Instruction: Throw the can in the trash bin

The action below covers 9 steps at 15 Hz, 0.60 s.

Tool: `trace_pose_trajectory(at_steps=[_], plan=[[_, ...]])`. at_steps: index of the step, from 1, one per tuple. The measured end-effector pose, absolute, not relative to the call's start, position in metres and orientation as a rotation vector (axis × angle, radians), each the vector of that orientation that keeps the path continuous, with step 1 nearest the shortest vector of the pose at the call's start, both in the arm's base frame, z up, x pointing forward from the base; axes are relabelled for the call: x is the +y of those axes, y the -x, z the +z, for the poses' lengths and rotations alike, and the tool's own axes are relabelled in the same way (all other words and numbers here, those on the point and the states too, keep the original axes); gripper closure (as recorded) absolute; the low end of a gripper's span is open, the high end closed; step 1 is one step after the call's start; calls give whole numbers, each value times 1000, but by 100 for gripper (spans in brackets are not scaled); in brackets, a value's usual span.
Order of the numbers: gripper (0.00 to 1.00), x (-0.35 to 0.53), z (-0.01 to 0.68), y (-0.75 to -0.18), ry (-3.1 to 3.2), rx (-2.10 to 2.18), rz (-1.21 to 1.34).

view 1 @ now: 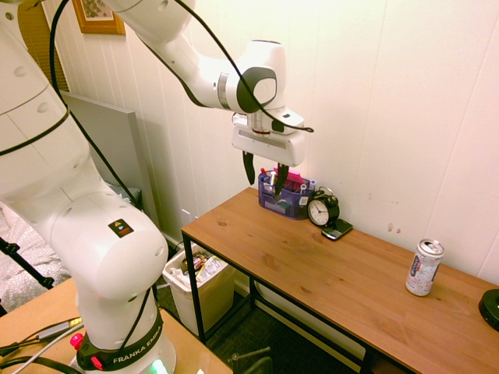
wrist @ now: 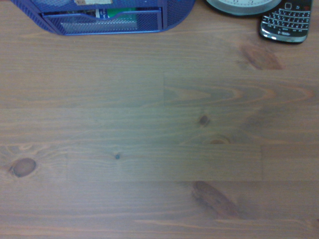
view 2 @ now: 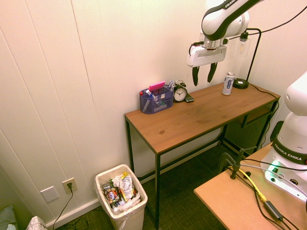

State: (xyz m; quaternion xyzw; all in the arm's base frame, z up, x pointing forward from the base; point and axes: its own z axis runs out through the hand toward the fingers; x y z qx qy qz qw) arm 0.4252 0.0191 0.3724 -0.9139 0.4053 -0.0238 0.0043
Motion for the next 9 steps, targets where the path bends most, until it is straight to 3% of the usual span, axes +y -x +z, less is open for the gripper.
trace_pose_trajectory(at_steps=[5, 9], plan=[[0, 2, 354, -449, 2763, 1363, -6], [0, -86, 296, -475, 2649, 1580, 79]])
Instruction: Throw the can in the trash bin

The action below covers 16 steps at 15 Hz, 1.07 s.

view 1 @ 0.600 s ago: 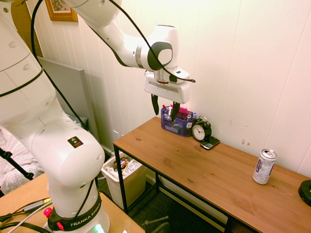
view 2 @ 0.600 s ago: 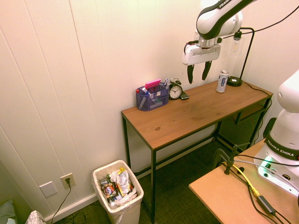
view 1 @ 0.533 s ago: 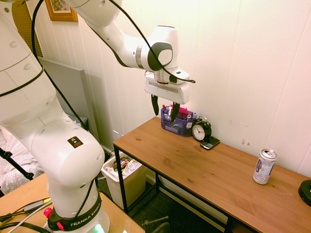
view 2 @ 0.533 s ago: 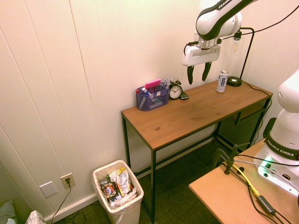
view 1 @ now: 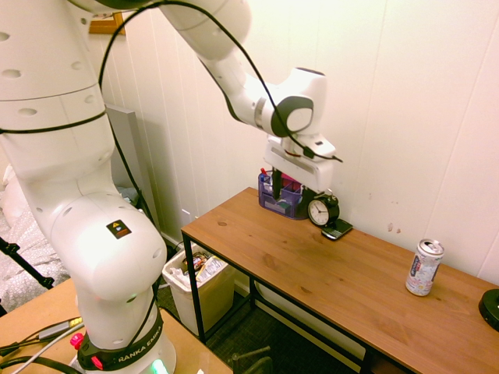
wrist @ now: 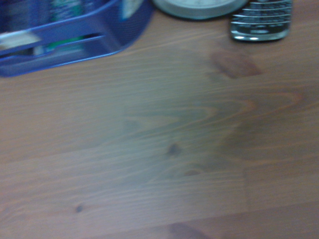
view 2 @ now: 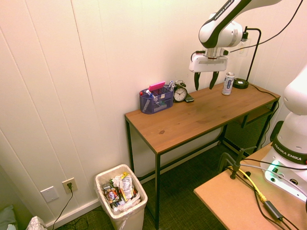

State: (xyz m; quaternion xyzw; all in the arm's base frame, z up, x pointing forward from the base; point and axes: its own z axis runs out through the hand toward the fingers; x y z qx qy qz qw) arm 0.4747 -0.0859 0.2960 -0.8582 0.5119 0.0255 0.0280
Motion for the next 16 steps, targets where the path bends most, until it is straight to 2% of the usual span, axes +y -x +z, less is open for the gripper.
trace_pose_trajectory(at_steps=[3, 9, 16], plan=[[0, -162, 269, -466, 2507, 1811, 38], [0, -269, 275, -445, 2210, 2205, -182], [0, -315, 287, -509, 1988, 2391, -297]])
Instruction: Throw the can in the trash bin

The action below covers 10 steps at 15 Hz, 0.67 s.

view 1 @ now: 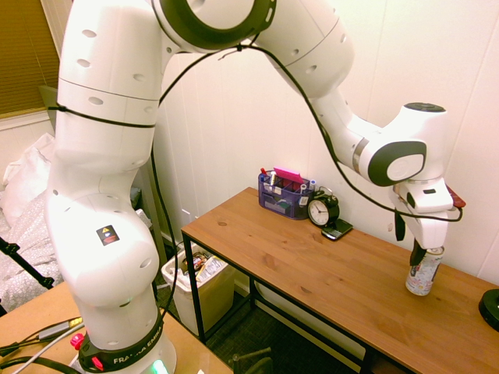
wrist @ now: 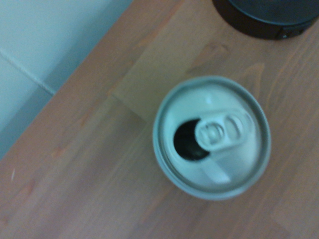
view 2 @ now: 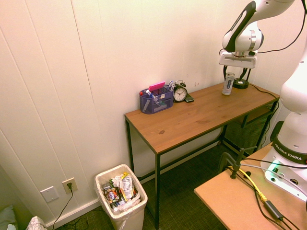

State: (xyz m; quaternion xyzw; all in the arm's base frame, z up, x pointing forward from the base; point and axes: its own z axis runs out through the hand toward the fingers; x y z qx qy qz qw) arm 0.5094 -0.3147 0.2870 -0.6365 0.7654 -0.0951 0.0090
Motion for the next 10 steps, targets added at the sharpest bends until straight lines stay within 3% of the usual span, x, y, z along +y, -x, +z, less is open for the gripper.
trace_pose_trajectory(at_steps=[4, 7, 8, 10], plan=[[0, -332, 271, -549, 1975, 2415, -273], [0, -350, 265, -549, 1959, 2453, -246], [100, -356, 262, -545, 1953, 2464, -238], [100, -358, 257, -543, 1955, 2470, -228]])
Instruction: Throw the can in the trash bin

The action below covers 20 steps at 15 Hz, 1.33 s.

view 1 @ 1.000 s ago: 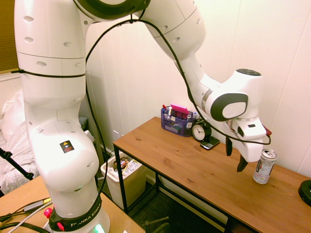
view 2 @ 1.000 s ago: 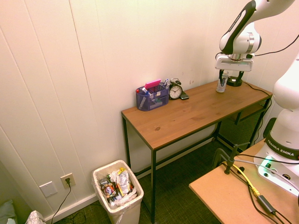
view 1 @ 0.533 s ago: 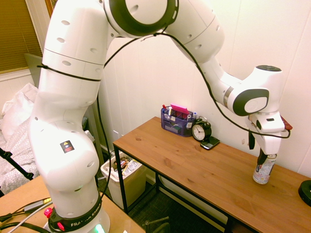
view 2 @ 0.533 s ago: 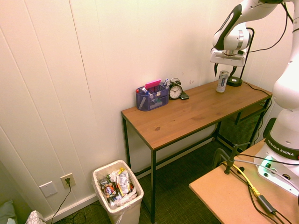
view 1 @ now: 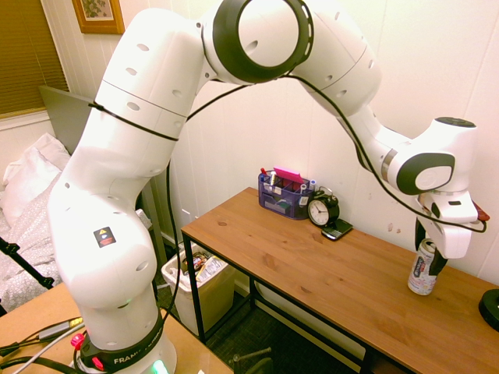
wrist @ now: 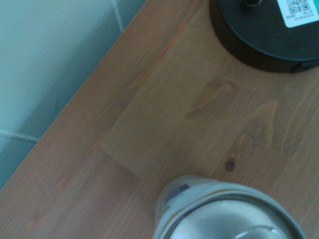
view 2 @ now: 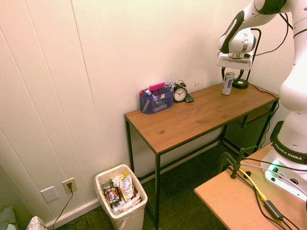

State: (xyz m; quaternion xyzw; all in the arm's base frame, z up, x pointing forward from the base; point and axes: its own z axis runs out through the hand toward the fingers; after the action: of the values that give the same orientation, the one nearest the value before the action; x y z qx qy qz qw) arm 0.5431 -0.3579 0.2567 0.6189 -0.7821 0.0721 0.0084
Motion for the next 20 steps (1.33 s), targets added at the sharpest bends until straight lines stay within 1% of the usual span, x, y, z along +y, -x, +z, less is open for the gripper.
trace_pose_trajectory(at_steps=[15, 17, 20], plan=[[100, -346, 255, -556, -1965, -2432, 262], [100, -325, 259, -568, -2007, -2380, 333], [100, -243, 277, -575, -2101, -2283, 471]])
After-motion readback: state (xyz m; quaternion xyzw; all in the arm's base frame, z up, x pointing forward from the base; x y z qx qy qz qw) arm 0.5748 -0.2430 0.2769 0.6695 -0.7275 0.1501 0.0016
